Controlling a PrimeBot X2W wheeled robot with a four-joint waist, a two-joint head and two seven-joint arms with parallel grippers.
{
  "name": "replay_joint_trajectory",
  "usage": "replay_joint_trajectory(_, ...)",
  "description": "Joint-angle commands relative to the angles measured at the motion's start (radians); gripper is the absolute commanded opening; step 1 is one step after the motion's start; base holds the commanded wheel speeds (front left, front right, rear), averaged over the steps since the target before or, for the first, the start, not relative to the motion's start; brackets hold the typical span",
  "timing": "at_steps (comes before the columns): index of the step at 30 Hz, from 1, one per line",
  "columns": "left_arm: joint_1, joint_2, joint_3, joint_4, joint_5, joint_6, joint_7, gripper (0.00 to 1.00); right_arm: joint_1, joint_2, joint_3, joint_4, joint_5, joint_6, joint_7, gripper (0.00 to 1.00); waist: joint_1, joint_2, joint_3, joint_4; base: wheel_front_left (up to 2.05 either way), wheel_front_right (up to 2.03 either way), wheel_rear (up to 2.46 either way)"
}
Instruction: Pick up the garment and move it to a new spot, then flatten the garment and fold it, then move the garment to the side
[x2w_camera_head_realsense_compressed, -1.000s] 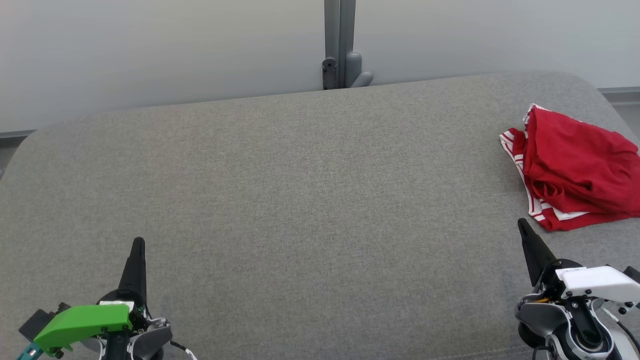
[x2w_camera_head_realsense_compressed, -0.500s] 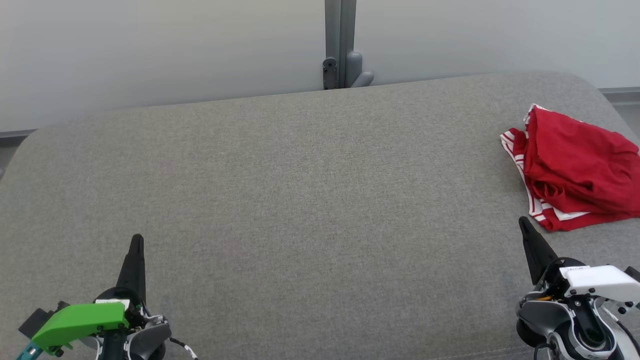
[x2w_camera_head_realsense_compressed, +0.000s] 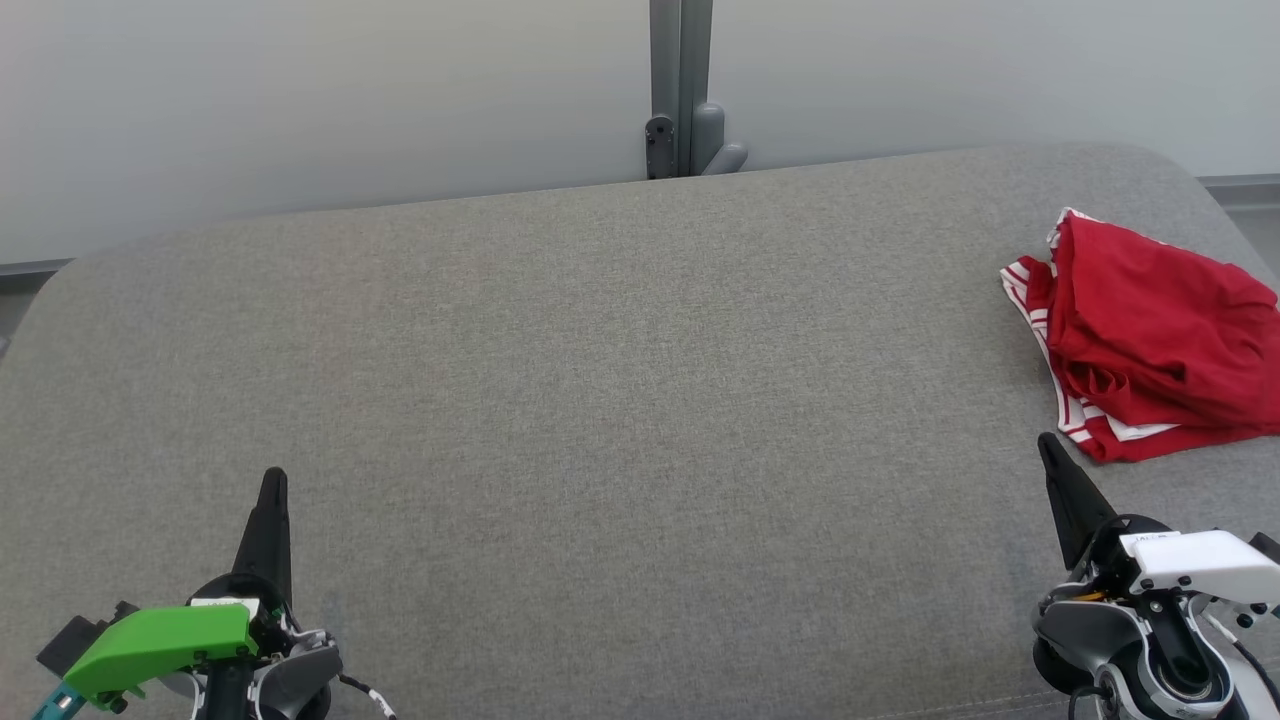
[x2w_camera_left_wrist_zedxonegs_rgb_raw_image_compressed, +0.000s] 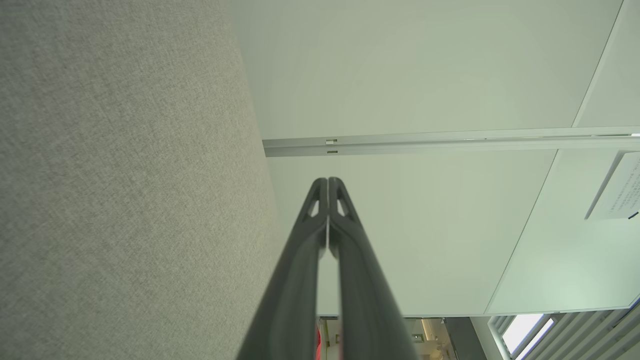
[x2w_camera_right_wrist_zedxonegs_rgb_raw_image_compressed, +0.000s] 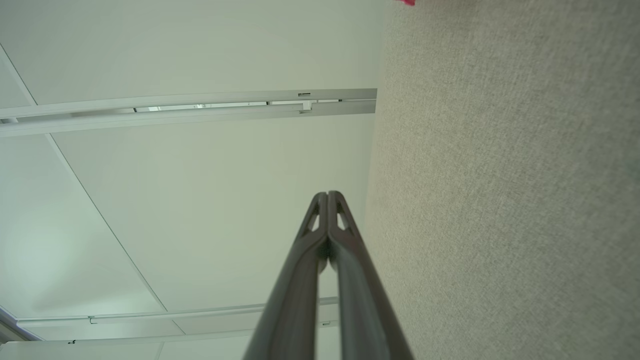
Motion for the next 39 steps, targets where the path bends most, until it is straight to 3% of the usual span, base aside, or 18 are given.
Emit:
replay_joint_trajectory(1,-0.009,0.000,0.003,-0.003,-0.001,-0.005,0.001,0.00,-0.010,0.000,-0.004,0.002,-0.002,0.000,0.003,0.00,0.0000,0.0101,0.000,0.000,0.00,0.00,0.00)
replay_joint_trajectory(39,-0.009,0.000,0.002,-0.003,-0.002,-0.005,0.001,0.00,-0.011,0.007,-0.013,0.003,-0.011,0.000,0.011,0.00,0.0000,0.0101,0.000,0.000,0.00,0.00,0.00)
